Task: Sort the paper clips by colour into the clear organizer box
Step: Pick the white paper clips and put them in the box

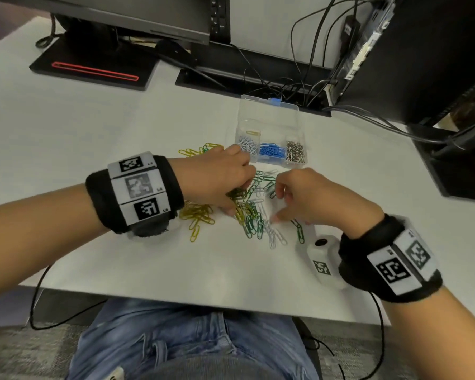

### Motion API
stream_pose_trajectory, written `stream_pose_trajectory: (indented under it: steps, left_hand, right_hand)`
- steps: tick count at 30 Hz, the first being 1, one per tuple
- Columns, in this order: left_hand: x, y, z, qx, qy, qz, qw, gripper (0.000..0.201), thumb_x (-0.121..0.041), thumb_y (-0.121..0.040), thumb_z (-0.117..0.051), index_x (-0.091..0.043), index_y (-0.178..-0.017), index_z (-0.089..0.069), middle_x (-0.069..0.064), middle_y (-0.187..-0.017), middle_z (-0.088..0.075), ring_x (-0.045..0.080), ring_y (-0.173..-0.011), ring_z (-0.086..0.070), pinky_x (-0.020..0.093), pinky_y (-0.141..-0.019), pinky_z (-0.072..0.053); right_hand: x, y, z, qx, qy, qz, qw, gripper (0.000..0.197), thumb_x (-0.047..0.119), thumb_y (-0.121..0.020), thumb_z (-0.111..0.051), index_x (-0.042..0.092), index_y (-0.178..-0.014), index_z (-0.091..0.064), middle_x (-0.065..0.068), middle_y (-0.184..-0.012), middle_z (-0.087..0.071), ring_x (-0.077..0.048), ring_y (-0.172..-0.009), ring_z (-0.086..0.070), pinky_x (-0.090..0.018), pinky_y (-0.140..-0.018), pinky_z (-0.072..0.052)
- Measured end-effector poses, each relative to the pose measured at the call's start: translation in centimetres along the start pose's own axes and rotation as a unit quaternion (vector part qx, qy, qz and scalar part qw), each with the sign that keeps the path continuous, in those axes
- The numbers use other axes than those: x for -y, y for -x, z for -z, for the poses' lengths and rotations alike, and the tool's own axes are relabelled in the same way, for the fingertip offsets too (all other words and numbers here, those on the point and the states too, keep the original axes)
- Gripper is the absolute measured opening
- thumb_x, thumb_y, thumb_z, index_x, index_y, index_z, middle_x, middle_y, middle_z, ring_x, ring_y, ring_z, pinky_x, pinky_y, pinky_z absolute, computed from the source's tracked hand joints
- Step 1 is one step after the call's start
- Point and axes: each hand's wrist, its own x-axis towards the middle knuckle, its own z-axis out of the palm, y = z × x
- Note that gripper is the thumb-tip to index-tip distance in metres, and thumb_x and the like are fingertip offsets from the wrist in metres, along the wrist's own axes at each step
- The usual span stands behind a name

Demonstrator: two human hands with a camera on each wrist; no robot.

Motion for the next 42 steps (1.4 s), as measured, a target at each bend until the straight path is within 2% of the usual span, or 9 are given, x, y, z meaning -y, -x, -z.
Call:
stream_pose_trajectory:
  steps: [5, 10, 13, 17, 21, 25, 32, 36, 42]
  left_hand:
    - [0.3, 0.4, 0.3, 0.003, 0.072, -0.036, 0.997, 0.041, -0.046, -0.073, -0.073, -0.029, -0.103, -0.05, -0.008, -0.102, -0.043, 0.01, -0.097, -0.035, 0.034, -0.086, -0.039]
    - [-0.2, 0.6, -0.5, 0.029, 0.087, -0.067, 0.994, 0.037, -0.038, -0.075, -0.073, -0.03, -0.106, -0.054, -0.012, -0.097, -0.048, 0.01, -0.098, -0.044, 0.036, -0.085, -0.042]
    - [-0.1, 0.3, -0.5, 0.027, 0.095, -0.059, 0.993, 0.031, -0.033, -0.076, -0.073, -0.029, -0.103, -0.058, -0.01, -0.096, -0.055, 0.011, -0.094, -0.052, 0.035, -0.082, -0.045]
    - [0.0, -0.1, -0.5, 0.043, 0.096, -0.052, 0.993, 0.014, -0.028, -0.078, -0.072, -0.027, -0.087, -0.062, -0.007, -0.088, -0.06, 0.014, -0.083, -0.057, 0.035, -0.076, -0.049]
    - [0.4, 0.0, -0.2, 0.037, 0.143, -0.036, 0.988, 0.015, -0.026, -0.08, -0.072, -0.027, -0.074, -0.058, -0.006, -0.079, -0.061, 0.009, -0.071, -0.055, 0.026, -0.067, -0.047]
    - [1.3, 0.4, 0.1, 0.006, 0.219, -0.011, 0.976, 0.01, -0.023, -0.081, -0.072, -0.021, -0.074, -0.066, -0.013, -0.07, -0.064, 0.0, -0.066, -0.057, 0.014, -0.063, -0.043]
    - [3.0, 1.0, 0.4, -0.018, 0.331, 0.055, 0.942, 0.001, -0.016, -0.082, -0.072, -0.017, -0.081, -0.072, -0.014, -0.071, -0.067, -0.005, -0.065, -0.058, 0.007, -0.061, -0.042]
    - [3.4, 1.1, 0.3, -0.015, 0.361, 0.073, 0.93, 0.003, -0.013, -0.084, -0.069, -0.015, -0.085, -0.072, -0.007, -0.073, -0.072, -0.002, -0.064, -0.062, 0.008, -0.06, -0.044]
    - [4.0, 0.7, 0.0, -0.037, 0.289, 0.105, 0.951, 0.008, -0.013, -0.083, -0.07, -0.014, -0.091, -0.071, -0.006, -0.076, -0.069, -0.001, -0.063, -0.06, 0.007, -0.058, -0.043]
  right_hand:
    - [1.3, 1.9, -1.3, 0.057, 0.077, -0.014, 0.995, 0.051, 0.046, -0.064, -0.083, 0.018, -0.086, -0.047, 0.002, -0.083, -0.05, -0.015, -0.07, -0.05, -0.028, -0.054, -0.038]
    - [2.9, 1.2, -2.2, 0.042, 0.107, 0.004, 0.993, 0.033, 0.022, -0.078, -0.074, 0.014, -0.098, -0.048, -0.004, -0.088, -0.043, -0.021, -0.08, -0.046, -0.027, -0.059, -0.036]
    - [2.6, 0.2, -1.9, 0.022, 0.099, 0.019, 0.995, 0.024, 0.007, -0.083, -0.065, 0.008, -0.106, -0.057, -0.012, -0.097, -0.053, -0.021, -0.079, -0.045, -0.027, -0.065, -0.036]
    - [2.2, -0.3, -1.4, 0.01, 0.099, 0.053, 0.994, 0.01, 0.002, -0.086, -0.056, 0.009, -0.093, -0.058, -0.013, -0.095, -0.056, -0.019, -0.07, -0.048, -0.029, -0.057, -0.039]
    - [0.9, -0.9, -1.0, 0.03, 0.008, 0.049, 0.998, 0.019, -0.006, -0.083, -0.054, 0.01, -0.073, -0.055, -0.008, -0.072, -0.059, -0.021, -0.054, -0.061, -0.032, -0.053, -0.054]
    - [-1.1, -2.0, -0.1, 0.007, -0.128, 0.015, 0.992, 0.019, -0.008, -0.085, -0.056, 0.007, -0.073, -0.06, -0.016, -0.069, -0.067, -0.023, -0.055, -0.069, -0.034, -0.059, -0.06]
    - [-1.8, -3.6, 1.4, -0.13, -0.367, -0.003, 0.921, 0.004, -0.008, -0.081, -0.066, -0.008, -0.079, -0.063, -0.018, -0.07, -0.065, -0.018, -0.05, -0.065, -0.026, -0.052, -0.058]
    - [-1.0, -5.0, 2.6, -0.19, -0.421, 0.008, 0.887, 0.005, -0.009, -0.081, -0.065, -0.009, -0.078, -0.063, -0.021, -0.066, -0.062, -0.02, -0.048, -0.063, -0.023, -0.049, -0.055]
    - [0.9, -8.6, 4.5, -0.203, -0.402, 0.008, 0.893, 0.001, -0.008, -0.083, -0.064, -0.008, -0.083, -0.063, -0.025, -0.078, -0.064, -0.022, -0.054, -0.065, -0.036, -0.061, -0.061]
